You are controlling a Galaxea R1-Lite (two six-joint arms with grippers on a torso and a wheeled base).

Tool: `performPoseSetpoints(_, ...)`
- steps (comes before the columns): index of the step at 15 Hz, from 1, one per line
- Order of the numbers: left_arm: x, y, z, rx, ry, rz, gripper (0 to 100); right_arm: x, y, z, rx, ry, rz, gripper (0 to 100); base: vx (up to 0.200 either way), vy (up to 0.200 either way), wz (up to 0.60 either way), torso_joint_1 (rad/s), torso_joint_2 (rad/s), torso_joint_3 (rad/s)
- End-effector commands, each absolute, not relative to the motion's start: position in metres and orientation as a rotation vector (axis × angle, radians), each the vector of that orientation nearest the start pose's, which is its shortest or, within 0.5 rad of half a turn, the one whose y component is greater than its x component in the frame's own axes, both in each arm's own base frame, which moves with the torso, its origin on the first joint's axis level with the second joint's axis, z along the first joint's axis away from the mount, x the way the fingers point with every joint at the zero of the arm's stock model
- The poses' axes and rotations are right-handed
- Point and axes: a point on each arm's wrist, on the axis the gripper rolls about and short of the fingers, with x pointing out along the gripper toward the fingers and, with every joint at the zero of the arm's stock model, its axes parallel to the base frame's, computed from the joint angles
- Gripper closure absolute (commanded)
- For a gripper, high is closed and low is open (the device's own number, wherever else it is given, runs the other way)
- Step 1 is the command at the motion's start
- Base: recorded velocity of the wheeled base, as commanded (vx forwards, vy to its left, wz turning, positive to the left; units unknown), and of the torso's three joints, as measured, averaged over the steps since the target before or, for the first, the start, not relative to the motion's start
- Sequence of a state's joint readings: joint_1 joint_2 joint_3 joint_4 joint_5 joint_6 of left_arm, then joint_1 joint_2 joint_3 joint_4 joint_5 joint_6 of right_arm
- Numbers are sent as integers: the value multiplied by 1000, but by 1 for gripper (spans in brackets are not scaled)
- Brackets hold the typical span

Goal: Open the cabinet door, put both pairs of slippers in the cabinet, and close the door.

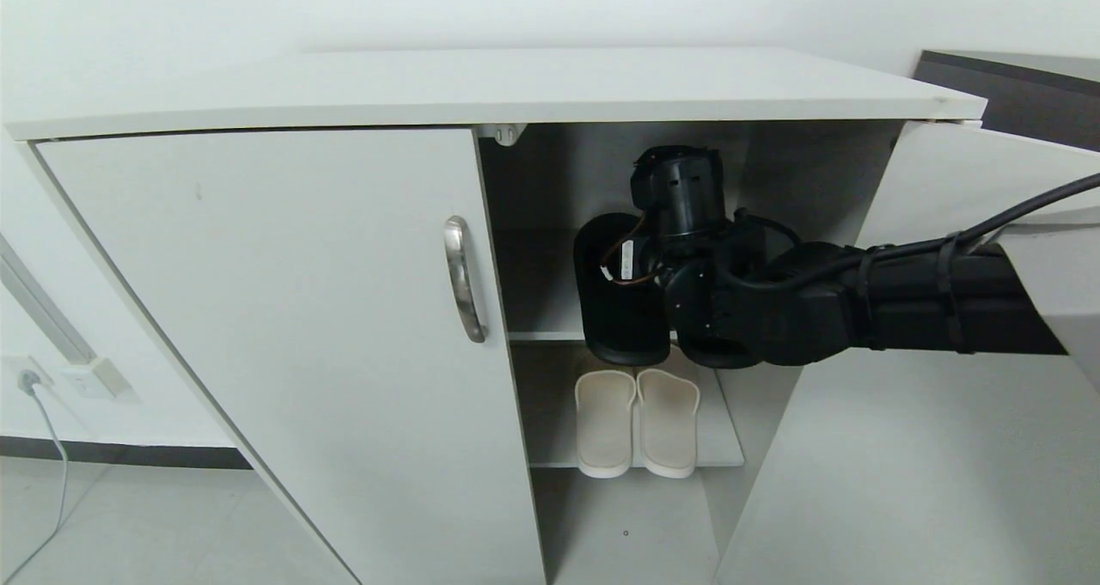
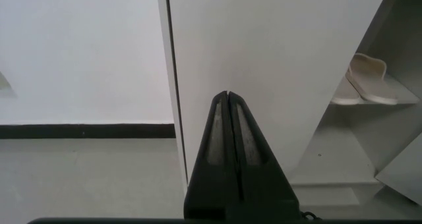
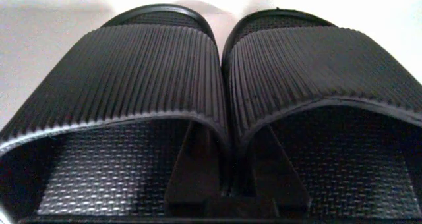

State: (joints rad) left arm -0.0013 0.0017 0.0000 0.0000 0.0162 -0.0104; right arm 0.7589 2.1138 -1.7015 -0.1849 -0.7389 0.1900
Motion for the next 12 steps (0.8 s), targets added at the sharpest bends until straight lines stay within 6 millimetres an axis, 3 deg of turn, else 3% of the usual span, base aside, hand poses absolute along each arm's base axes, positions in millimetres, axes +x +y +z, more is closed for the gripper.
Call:
performPoseSetpoints(1, -23, 0, 76, -12, 1, 15, 100, 341, 296, 228, 19, 173, -5, 100, 0, 0, 0, 0, 0, 0)
performPoseSetpoints(12, -23, 0, 76, -14, 1, 17, 100, 353, 298, 225, 7, 185, -21, 100, 0, 0, 0, 0, 0, 0)
